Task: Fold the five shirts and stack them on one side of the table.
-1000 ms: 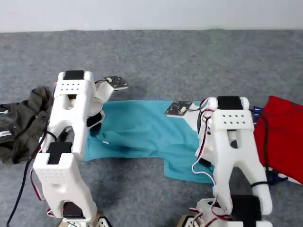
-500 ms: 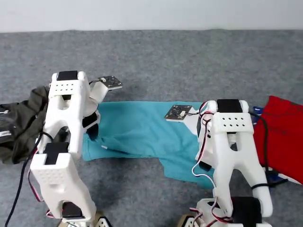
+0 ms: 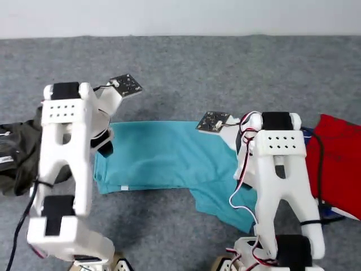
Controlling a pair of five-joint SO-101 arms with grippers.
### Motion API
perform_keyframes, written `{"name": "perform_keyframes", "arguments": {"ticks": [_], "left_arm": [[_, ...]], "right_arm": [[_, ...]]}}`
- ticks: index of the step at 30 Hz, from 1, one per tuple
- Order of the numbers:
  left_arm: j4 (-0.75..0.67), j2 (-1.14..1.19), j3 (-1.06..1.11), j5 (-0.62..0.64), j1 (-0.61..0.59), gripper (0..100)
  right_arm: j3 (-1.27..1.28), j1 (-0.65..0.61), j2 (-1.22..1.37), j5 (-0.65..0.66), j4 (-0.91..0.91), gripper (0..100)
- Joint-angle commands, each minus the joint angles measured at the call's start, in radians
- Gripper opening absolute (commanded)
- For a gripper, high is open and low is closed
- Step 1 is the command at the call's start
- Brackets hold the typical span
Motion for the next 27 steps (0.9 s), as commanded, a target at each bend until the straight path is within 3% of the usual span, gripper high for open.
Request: {"name": "perform_keyframes", "arguments": {"ticks": [1,6,9,12,17,22,27], "left_arm": [[0.026,-0.12,0.031,-0.021,-0.008,15],[-0.003,-0.123,0.059,0.025,0.0,10],[-0.032,-0.106,0.059,0.115,0.002,1],[-0.034,-0.098,0.059,0.204,0.031,1],[-0.038,-0.1,0.058,0.285,0.183,1],[-0.048,-0.092,0.058,0.358,0.428,1],[-0.19,-0.089,0.062,0.411,0.595,1]], "right_arm": [[-0.048,0.002,-0.031,-0.04,-0.053,21.3],[-0.048,0.002,-0.031,-0.153,-0.087,20.3],[-0.054,0.01,-0.044,-0.23,-0.084,11.3],[-0.098,0.058,-0.044,-0.321,-0.051,0.2],[-0.216,0.242,-0.044,-0.371,0.044,0.9],[-0.315,0.499,-0.045,-0.368,0.096,0.9],[-0.321,0.727,-0.045,-0.365,0.096,0.9]]}}
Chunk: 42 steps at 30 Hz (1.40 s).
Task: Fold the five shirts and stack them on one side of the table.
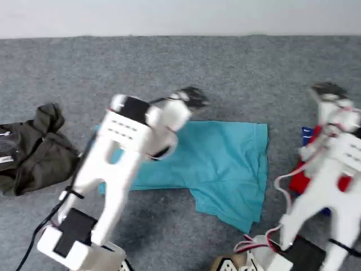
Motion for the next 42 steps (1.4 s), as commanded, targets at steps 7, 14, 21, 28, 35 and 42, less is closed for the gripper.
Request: {"name": "perform_keyframes", "arguments": {"ticks": [7,14,21,28,35,42], "left_arm": [[-0.167,0.083,-0.01,0.051,0.069,1],[-0.109,0.095,-0.01,0.044,-0.095,1],[-0.046,0.095,-0.01,0.043,-0.262,1],[-0.034,0.095,-0.01,0.043,-0.327,1],[-0.034,0.095,-0.01,0.043,-0.321,1],[-0.034,0.095,-0.01,0.043,-0.318,1]], "right_arm": [[-0.041,-0.104,-0.005,-0.023,0.03,1.4],[-0.038,-0.43,0.183,-0.21,-0.209,1.4],[-0.078,-0.564,0.509,-0.221,-0.49,1.4],[-0.391,-0.521,0.866,-0.127,-0.601,1.3],[-0.847,-0.575,1.058,-0.126,-0.329,1.4],[-1.091,-0.602,1.079,-0.126,-0.013,1.5]]}}
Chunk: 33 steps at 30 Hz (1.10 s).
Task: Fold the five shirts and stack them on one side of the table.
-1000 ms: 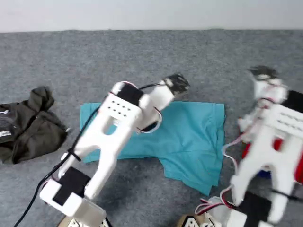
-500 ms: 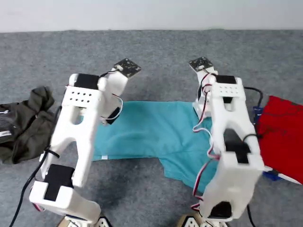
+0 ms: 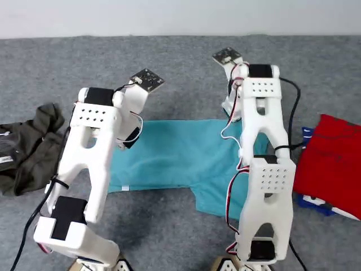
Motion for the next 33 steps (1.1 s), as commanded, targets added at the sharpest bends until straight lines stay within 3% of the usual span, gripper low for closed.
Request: {"name": "perform_keyframes", "arguments": {"ticks": [1,8,15,24,33], "left_arm": [[0.008,-0.008,-0.015,0.0,0.003,1],[0.009,-0.008,-0.079,0.002,0.092,1],[0.006,0.005,-0.09,0.006,0.307,2],[-0.08,0.02,-0.085,0.003,0.559,2],[-0.038,0.253,-0.185,0.008,0.784,13]], "right_arm": [[-0.167,0.002,-0.018,0.008,0.162,1.5],[-0.143,0.096,-0.193,-0.077,0.171,1.1],[0.25,0.24,-0.598,-0.077,0.171,1.0],[0.819,0.541,-1.162,0.081,0.168,1.3],[1.135,0.825,-1.38,0.249,0.166,1.3]]}}
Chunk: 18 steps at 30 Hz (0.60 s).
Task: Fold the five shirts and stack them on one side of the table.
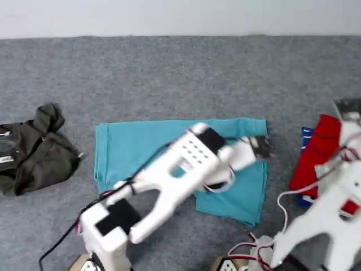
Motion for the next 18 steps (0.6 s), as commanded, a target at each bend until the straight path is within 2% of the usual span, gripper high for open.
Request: {"name": "perform_keyframes", "arguments": {"ticks": [1,10,18], "left_arm": [[0.032,0.043,-0.105,0.003,0.087,14],[0.046,0.233,-0.239,0.002,0.195,19],[0.046,0.387,-0.357,0.002,0.198,19]], "right_arm": [[0.037,0.091,-0.074,0.046,0.039,1.3],[0.064,0.217,-0.12,0.109,0.039,1.3],[0.064,0.266,-0.16,0.12,0.039,1.4]]}}
